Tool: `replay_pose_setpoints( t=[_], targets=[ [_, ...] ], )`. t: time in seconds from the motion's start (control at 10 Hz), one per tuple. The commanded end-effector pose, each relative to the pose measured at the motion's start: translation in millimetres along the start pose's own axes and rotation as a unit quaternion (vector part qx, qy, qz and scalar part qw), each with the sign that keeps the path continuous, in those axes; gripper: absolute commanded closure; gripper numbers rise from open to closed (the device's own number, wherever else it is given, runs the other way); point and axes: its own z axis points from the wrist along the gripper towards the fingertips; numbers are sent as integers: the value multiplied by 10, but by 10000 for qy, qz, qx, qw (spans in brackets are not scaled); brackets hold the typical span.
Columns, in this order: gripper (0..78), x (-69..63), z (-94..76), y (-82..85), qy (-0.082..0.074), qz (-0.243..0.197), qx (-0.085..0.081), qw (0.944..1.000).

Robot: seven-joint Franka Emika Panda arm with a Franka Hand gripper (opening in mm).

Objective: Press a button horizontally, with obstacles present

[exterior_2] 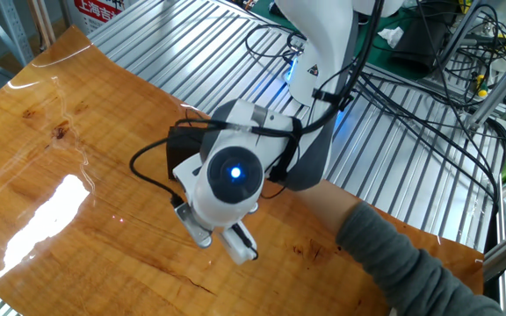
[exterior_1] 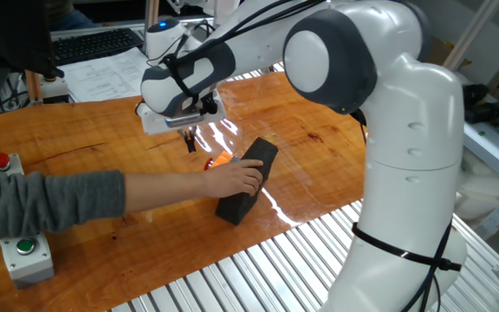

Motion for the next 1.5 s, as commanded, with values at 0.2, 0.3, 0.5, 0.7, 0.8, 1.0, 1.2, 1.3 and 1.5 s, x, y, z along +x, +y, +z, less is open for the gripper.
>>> replay_pose_setpoints(
  t=[0.2, 0.3, 0.5, 0.7, 0.8, 1.0, 1.2, 1.3, 1.5],
  targets=[
    [776, -71, 64, -43, 169, 128, 152, 9997],
    [776, -72, 87, -41, 174, 170, 195, 9995],
    [776, -62, 159, -18, 151, 231, 367, 9989],
    [776, -53, 229, 3, 146, 280, 540, 9980],
    [776, -51, 249, 10, 160, 275, 601, 9977],
    [776, -41, 259, 8, 205, 298, 680, 9970],
    [776, -19, 273, 4, 233, 343, 748, 9963],
    [776, 24, 303, -8, 227, 362, 834, 9956],
    [776, 85, 343, -27, 219, 384, 900, 9950]
  ],
)
